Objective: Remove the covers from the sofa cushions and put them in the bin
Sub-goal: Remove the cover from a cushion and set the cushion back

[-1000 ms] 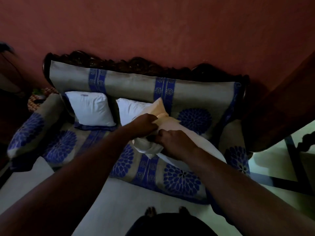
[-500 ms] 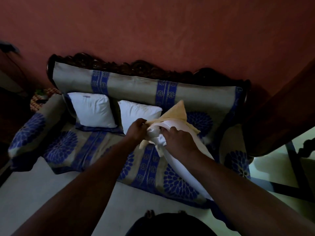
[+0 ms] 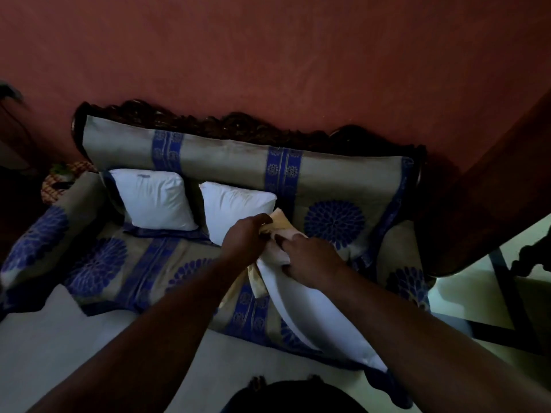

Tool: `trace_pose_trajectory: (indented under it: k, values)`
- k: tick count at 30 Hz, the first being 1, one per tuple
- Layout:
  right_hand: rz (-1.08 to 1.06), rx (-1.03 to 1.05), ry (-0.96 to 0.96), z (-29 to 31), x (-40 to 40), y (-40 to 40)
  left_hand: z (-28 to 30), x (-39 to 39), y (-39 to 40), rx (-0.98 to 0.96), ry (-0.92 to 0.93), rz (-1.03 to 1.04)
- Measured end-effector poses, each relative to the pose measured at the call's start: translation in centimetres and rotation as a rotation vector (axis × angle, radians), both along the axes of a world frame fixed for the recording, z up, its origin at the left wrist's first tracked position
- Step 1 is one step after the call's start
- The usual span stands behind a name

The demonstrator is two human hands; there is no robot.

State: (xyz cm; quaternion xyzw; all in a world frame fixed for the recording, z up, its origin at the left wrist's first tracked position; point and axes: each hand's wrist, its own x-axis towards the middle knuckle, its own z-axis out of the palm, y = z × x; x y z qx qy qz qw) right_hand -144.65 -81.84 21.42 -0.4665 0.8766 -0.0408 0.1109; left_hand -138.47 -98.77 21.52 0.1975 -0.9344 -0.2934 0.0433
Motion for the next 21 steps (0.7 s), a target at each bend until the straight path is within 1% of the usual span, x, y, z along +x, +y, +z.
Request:
trace_pose_trajectory:
  k: [2, 4, 5, 7, 9, 10, 11, 12, 13, 15, 16, 17, 18, 20, 21]
  values:
    - [0.011, 0.018, 0.002, 0.1, 0.2, 0.1, 0.3, -0.3, 1.3, -0.201, 0.044, -0.067]
    - [-0.038, 0.029, -0.042, 0.3, 0.3, 0.0, 0.9, -0.5, 2.4, -0.349, 0.118, -0.173]
    - [-0.08, 0.032, -0.07, 0.5, 0.3, -0.1, 0.9, -0.4, 2.7, -0.398, 0.171, -0.222]
    - [-0.149, 0.087, -0.089, 0.8, 0.3, -0.8, 0.5, -0.1, 3.0, -0.491, 0.338, -0.293]
    - [-0.134, 0.049, -0.064, 0.7, 0.5, -1.1, 0.1, 0.5, 3.1, -0.54, 0.492, -0.271]
    - [-0.125, -0.035, -0.061, 0.6, 0.5, -1.0, -0.1, 0.9, 2.6, -0.534, 0.529, -0.192]
    - [-0.147, -0.132, -0.087, 0.6, 0.5, -0.6, -0.3, 1.3, 2.1, -0.511, 0.523, -0.07]
    - [-0.184, -0.212, -0.114, 0.7, 0.5, -0.2, -0.5, 1.6, 1.6, -0.47, 0.476, 0.068]
    - [-0.214, -0.254, -0.127, 0.8, 0.4, 0.2, -0.8, 2.0, 1.2, -0.388, 0.397, 0.192]
    - [-0.235, -0.226, -0.099, 1.0, 0.7, 0.5, -1.3, 2.5, 1.3, -0.185, 0.229, 0.34]
    - [-0.231, -0.214, -0.076, 1.1, 1.0, 0.3, -1.5, 2.5, 1.9, -0.133, 0.199, 0.353]
    - [-0.234, -0.208, -0.05, 1.5, 1.3, 0.1, -1.8, 2.4, 2.5, -0.107, 0.216, 0.335]
    - [-0.243, -0.185, -0.022, 1.5, 1.5, 0.0, -1.9, 2.2, 2.9, -0.08, 0.257, 0.315]
    - [-0.254, -0.075, 0.038, 1.4, 1.8, -0.4, -1.1, 1.9, 3.3, 0.051, 0.377, 0.268]
    - [-0.279, -0.005, 0.023, 1.5, 1.7, -0.7, -0.5, 1.8, 3.2, 0.121, 0.416, 0.22]
